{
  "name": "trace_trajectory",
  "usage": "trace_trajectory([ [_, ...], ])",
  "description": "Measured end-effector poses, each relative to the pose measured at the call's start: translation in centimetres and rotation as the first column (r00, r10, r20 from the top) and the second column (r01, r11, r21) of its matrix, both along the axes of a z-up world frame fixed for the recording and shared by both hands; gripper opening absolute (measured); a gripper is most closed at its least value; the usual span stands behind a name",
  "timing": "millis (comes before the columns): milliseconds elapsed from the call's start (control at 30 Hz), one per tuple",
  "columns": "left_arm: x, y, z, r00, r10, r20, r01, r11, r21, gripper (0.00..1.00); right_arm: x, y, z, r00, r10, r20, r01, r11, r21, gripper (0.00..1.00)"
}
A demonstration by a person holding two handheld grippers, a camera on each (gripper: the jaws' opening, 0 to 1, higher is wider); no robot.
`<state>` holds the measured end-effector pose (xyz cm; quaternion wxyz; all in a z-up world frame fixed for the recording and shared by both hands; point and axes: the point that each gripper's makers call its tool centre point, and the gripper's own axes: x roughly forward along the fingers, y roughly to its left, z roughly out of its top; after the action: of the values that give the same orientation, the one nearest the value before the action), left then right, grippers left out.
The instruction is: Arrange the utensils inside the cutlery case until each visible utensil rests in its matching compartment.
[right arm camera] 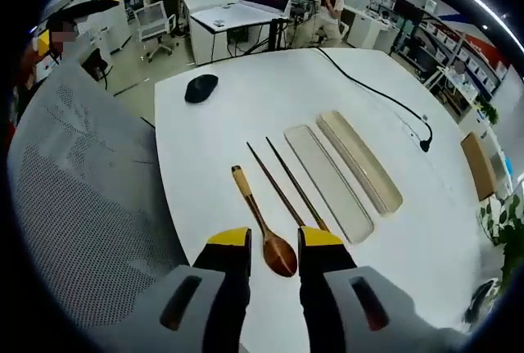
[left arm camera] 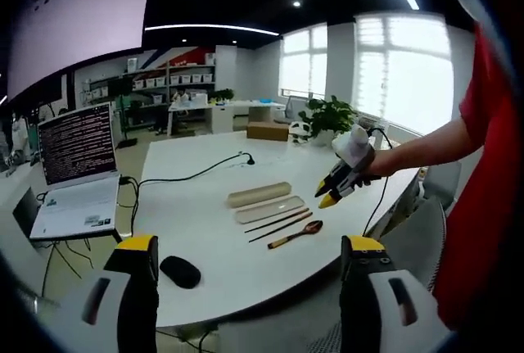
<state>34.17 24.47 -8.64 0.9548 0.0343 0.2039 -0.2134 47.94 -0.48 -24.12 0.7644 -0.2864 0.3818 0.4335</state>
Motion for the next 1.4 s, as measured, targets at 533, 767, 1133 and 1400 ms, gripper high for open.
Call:
trace_trajectory([
  [533, 0.4, 0.0, 0.1, 1.000, -0.007, 0.001, 0.007, 0.999, 0.036, 0.94, 2.1, 0.8, 0.1, 0.997, 0.079, 0.016, -0.078, 0.996, -0.047, 0.20],
  [767, 0.5, 0.5, 0.0, 1.000, 0.001, -0.004, -0.001, 0.999, 0.033, 0.94, 3.0, 0.8, -0.4, 0.996, 0.084, 0.002, -0.084, 0.996, -0.043, 0.19],
  [1133, 0.8, 0.3, -0.2, 1.000, -0.004, -0.012, 0.005, 0.999, 0.042, 0.94, 4.4, 1.1, -1.2, 0.995, 0.101, 0.002, -0.101, 0.993, -0.057, 0.17],
  [1400, 1.1, 0.1, -0.2, 1.000, -0.013, -0.012, 0.013, 0.998, 0.053, 0.93, 5.1, 0.9, -2.2, 0.997, 0.077, -0.026, -0.078, 0.995, -0.055, 0.15],
])
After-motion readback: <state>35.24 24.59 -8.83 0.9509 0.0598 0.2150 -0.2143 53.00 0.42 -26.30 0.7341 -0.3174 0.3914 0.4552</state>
